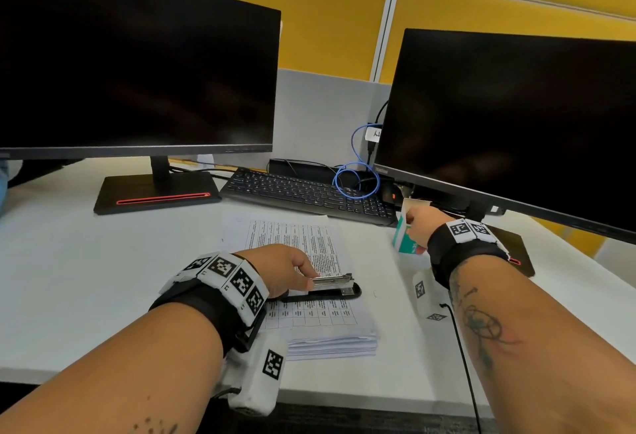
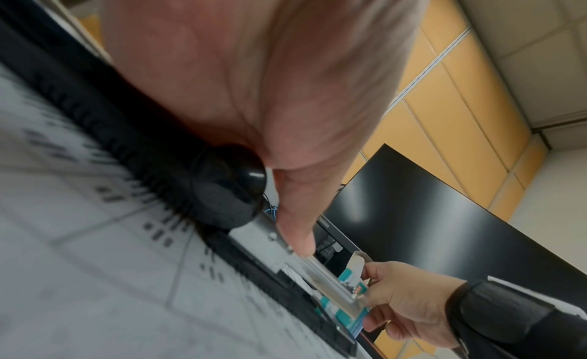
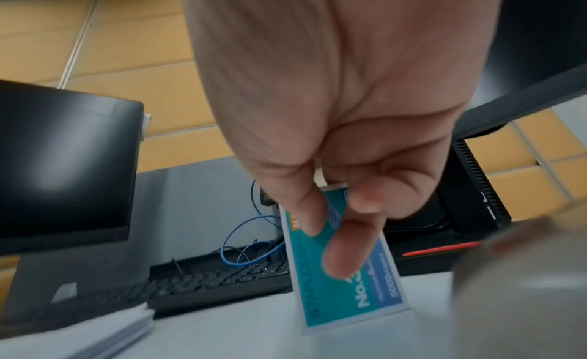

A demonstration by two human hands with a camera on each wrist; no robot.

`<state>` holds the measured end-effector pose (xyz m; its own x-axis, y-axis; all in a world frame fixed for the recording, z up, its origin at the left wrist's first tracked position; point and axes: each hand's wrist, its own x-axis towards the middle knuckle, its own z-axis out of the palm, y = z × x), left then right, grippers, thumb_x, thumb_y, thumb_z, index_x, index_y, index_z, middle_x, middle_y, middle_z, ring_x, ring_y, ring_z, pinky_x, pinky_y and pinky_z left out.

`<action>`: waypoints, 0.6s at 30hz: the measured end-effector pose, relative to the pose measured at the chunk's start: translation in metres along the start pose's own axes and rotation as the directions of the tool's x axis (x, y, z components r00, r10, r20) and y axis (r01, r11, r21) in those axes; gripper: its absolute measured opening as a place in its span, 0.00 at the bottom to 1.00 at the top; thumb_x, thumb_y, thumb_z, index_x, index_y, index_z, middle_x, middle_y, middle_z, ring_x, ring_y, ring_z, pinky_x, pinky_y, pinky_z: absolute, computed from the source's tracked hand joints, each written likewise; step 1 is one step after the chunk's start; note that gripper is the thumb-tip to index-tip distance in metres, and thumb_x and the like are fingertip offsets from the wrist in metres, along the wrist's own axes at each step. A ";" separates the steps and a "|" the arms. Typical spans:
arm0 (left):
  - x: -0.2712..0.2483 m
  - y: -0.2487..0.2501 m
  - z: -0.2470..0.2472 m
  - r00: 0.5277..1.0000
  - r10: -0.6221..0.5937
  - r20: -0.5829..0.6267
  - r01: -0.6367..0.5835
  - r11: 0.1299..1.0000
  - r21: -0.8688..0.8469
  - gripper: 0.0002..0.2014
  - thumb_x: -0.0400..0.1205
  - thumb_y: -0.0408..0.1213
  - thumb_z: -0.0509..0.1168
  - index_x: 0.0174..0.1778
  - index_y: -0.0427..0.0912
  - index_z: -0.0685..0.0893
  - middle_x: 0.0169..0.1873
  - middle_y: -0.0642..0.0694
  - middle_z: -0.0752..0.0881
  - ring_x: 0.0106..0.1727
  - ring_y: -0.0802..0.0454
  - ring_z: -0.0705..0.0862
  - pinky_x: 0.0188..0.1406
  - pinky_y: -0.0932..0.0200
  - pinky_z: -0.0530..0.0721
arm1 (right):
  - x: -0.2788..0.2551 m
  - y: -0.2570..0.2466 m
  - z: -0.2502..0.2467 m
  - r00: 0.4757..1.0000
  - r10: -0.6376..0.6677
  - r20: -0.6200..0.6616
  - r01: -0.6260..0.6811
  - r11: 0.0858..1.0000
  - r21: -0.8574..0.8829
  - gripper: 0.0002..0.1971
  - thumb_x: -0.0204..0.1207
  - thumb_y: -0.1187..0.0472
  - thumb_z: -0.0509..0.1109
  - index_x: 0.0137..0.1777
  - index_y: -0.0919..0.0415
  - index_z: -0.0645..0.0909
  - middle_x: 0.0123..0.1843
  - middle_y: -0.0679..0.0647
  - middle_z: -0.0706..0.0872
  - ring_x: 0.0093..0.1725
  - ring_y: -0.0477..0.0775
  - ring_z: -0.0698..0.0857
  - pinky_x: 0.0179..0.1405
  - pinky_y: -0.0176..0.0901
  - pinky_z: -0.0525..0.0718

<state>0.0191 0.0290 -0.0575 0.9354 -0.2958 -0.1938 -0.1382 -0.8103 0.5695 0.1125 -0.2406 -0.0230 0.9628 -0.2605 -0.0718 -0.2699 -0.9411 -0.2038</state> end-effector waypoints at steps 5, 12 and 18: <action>0.001 -0.002 0.001 1.000 -0.002 0.003 0.002 1.000 -0.001 0.06 0.80 0.48 0.70 0.51 0.57 0.87 0.41 0.53 0.85 0.38 0.56 0.80 0.42 0.63 0.78 | 0.001 0.013 0.003 0.999 -0.037 0.018 0.028 0.934 0.357 0.18 0.78 0.71 0.66 0.68 0.69 0.79 0.61 0.67 0.86 0.47 0.59 0.88 0.44 0.48 0.90; 0.001 -0.001 0.001 1.000 -0.001 -0.001 0.001 1.000 -0.001 0.07 0.81 0.48 0.70 0.53 0.56 0.86 0.40 0.53 0.83 0.35 0.59 0.78 0.34 0.65 0.75 | 0.005 0.015 0.001 1.000 -0.010 0.026 -0.006 0.827 0.562 0.21 0.82 0.71 0.61 0.75 0.71 0.71 0.63 0.65 0.82 0.37 0.46 0.77 0.18 0.26 0.80; 0.002 -0.003 0.002 1.000 -0.001 0.000 0.001 1.000 0.002 0.05 0.81 0.49 0.70 0.52 0.59 0.86 0.44 0.52 0.85 0.37 0.57 0.79 0.37 0.64 0.76 | 0.004 0.004 -0.002 0.992 0.095 0.087 -0.129 0.763 0.633 0.19 0.84 0.68 0.60 0.73 0.71 0.72 0.49 0.59 0.80 0.37 0.51 0.79 0.13 0.30 0.77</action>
<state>0.0205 0.0304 -0.0610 0.9354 -0.2952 -0.1945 -0.1379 -0.8113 0.5681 0.1158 -0.2458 -0.0224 0.9277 -0.3295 -0.1752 -0.3391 -0.5481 -0.7646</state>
